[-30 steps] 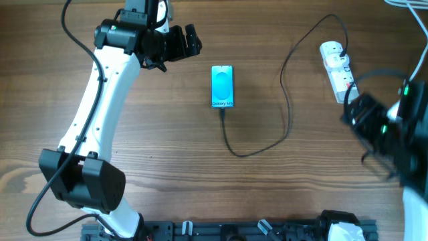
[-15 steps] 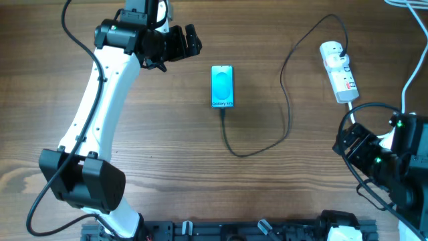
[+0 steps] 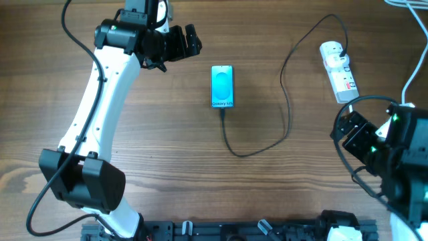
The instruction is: Plug charger to phone and switch on socket
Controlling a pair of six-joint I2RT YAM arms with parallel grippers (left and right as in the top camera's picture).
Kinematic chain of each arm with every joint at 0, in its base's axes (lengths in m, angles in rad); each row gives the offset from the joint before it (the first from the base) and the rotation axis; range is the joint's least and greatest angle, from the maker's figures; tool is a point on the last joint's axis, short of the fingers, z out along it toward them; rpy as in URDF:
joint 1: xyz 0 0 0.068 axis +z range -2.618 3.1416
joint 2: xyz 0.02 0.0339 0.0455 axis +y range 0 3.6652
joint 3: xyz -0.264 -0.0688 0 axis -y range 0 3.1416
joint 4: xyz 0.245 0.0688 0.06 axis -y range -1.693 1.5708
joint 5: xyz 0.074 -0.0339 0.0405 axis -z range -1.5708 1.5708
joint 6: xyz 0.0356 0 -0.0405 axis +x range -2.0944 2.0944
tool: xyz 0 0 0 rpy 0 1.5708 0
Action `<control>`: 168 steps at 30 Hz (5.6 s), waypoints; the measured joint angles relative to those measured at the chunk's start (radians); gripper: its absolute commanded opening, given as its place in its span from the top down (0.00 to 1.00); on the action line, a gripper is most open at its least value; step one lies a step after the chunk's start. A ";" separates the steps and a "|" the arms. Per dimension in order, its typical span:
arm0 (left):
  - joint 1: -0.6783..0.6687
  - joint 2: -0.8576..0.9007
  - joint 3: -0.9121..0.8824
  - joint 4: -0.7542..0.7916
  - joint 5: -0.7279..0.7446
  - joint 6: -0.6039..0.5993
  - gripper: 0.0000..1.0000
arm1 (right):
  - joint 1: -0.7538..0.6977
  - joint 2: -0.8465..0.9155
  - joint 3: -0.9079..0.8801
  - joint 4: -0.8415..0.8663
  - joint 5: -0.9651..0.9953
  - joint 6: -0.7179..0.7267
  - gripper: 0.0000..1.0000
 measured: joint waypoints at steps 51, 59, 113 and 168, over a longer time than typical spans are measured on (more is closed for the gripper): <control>0.000 0.000 0.000 0.000 0.000 0.000 0.00 | 0.122 -0.810 -1.088 1.170 -0.143 -0.505 0.00; 0.000 0.000 0.000 0.000 0.000 0.000 0.00 | 0.124 -0.810 -1.088 1.162 -0.057 -0.510 0.00; 0.000 0.000 0.000 -0.016 -0.011 0.000 0.00 | 0.125 -0.810 -1.088 1.162 -0.042 -0.539 0.00; 0.240 -1.808 -1.621 0.707 0.020 0.188 0.00 | 0.124 -0.813 -1.088 1.162 -0.042 -0.540 0.00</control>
